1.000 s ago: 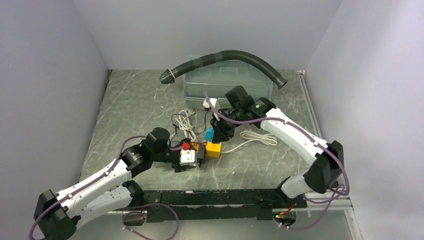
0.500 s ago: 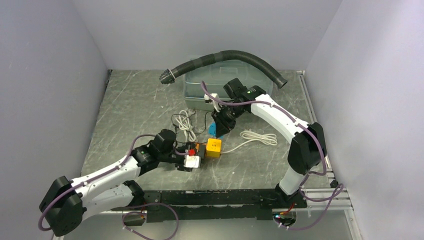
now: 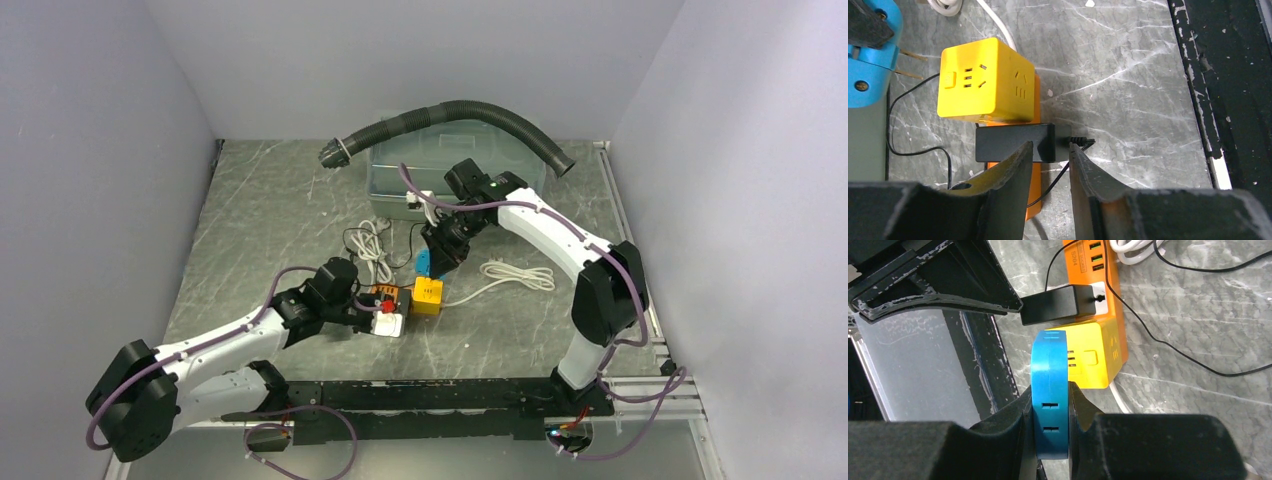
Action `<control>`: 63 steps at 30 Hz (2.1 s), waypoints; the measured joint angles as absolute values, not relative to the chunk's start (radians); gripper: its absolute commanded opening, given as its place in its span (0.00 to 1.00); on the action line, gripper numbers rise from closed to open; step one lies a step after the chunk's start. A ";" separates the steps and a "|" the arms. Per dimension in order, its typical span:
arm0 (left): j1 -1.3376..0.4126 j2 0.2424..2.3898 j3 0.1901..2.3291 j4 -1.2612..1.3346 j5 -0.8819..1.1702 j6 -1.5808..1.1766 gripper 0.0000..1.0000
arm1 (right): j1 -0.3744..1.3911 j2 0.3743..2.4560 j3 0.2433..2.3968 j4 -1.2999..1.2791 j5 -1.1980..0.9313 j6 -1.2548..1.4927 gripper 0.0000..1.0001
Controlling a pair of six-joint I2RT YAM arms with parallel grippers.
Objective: Insert the plug
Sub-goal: Insert the plug into the socket.
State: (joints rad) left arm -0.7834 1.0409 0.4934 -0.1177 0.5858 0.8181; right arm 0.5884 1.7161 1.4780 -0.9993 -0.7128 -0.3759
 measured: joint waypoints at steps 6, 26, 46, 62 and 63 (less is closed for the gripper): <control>-0.783 1.040 0.493 -0.121 0.587 0.829 0.34 | 0.588 1.731 1.466 -1.000 -0.714 -0.374 0.00; -0.783 1.040 0.493 -0.141 0.590 0.836 0.20 | 0.592 1.732 1.435 -1.001 -0.711 -0.364 0.00; -0.783 1.040 0.493 -0.140 0.590 0.833 0.18 | 0.600 1.755 1.434 -0.970 -0.710 -0.355 0.00; -0.783 1.040 0.493 -0.140 0.590 0.828 0.16 | 0.601 1.755 1.406 -0.960 -0.702 -0.355 0.00; -0.783 1.040 0.493 -0.140 0.590 0.827 0.16 | 0.601 1.755 1.406 -0.960 -0.700 -0.355 0.00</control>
